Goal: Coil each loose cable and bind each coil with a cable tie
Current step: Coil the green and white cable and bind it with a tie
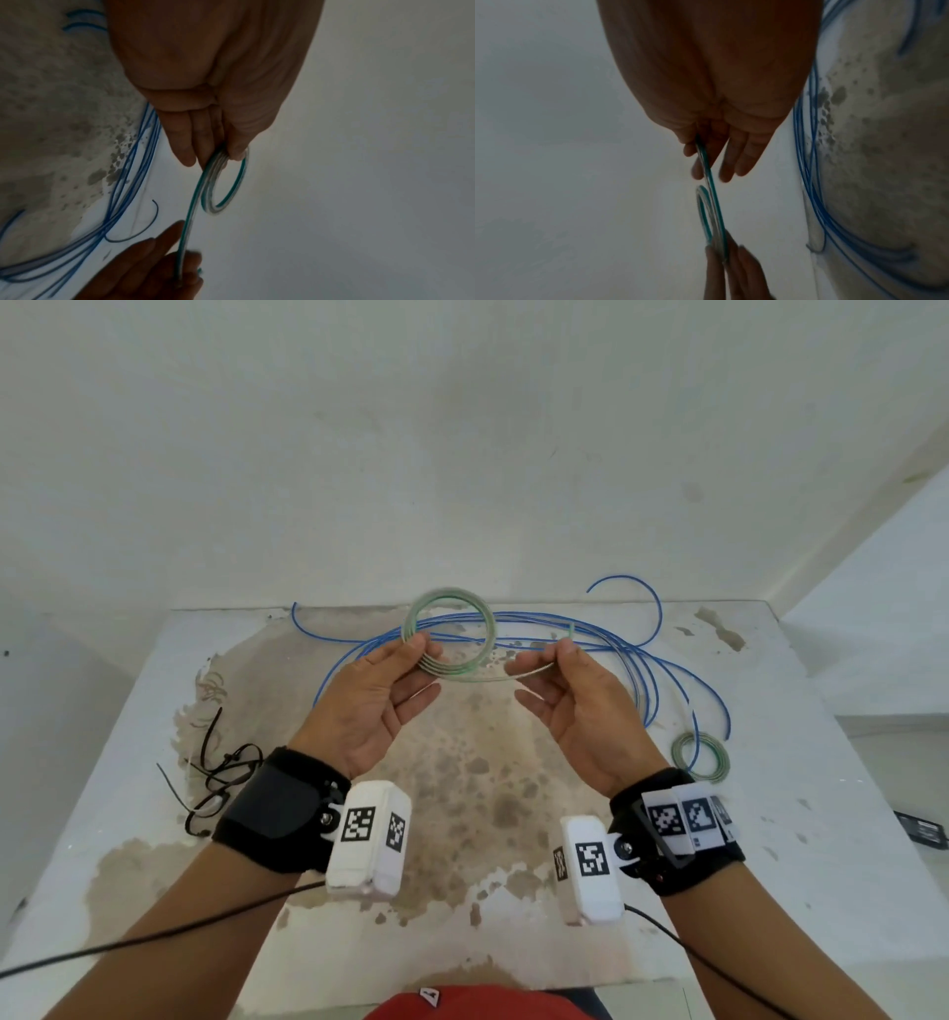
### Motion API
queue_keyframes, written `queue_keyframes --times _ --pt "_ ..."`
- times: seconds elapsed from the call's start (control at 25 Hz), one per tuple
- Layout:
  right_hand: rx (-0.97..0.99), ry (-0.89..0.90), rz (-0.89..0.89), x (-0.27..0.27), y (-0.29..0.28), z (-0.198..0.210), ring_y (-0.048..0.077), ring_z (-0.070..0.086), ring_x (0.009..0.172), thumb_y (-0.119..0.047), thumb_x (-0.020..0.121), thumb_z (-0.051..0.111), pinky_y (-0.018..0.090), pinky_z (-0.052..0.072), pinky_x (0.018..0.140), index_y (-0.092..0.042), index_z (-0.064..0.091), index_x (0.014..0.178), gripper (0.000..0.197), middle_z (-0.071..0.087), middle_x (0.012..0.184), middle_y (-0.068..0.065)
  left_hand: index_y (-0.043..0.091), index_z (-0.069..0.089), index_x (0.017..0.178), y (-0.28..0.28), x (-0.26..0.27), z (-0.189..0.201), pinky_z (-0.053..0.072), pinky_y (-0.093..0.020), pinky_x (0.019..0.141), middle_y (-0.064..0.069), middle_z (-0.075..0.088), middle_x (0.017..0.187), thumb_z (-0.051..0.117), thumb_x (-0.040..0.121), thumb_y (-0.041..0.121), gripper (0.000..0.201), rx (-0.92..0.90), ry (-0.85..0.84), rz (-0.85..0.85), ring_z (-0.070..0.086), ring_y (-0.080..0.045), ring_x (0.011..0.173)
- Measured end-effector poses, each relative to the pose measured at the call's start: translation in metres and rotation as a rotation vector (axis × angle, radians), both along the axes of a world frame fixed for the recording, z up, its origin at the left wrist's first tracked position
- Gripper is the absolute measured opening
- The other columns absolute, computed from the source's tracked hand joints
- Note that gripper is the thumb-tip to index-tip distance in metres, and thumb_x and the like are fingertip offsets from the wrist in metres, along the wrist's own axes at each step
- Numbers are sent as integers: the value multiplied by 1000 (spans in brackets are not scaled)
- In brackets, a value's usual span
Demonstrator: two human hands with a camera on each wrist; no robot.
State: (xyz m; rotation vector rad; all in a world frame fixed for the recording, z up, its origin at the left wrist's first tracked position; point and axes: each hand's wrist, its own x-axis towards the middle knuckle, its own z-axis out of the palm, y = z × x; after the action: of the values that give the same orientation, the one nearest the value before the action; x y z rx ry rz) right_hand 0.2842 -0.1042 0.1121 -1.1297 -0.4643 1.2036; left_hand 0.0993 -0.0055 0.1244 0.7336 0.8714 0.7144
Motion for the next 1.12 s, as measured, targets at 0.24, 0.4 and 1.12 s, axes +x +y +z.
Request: queue_keyframes --times 0.24,0.4,1.12 --pt "-57 -45 -28 -27 7 -8 7 48 56 -38 106 45 31 53 69 -13 63 108 32 41 65 -3 19 71 98 -11 11 -1 59 -21 71 4 77 90 63 93 20 9 32 51 -97 74 -6 80" --pt "-64 -205 -95 -24 7 -11 5 42 51 -32 106 51 27 49 65 -11 64 101 25 45 64 -2 17 72 104 -15 11 -7 59 -21 73 0 77 94 67 92 19 14 34 124 -105 73 -9 82" --pt "77 310 -178 -24 6 -2 14 46 61 -23 110 35 31 50 72 -8 59 104 29 43 66 -2 19 70 98 -9 12 -10 61 -23 66 5 75 90 64 94 21 7 -183 -43 60 73 -4 78"
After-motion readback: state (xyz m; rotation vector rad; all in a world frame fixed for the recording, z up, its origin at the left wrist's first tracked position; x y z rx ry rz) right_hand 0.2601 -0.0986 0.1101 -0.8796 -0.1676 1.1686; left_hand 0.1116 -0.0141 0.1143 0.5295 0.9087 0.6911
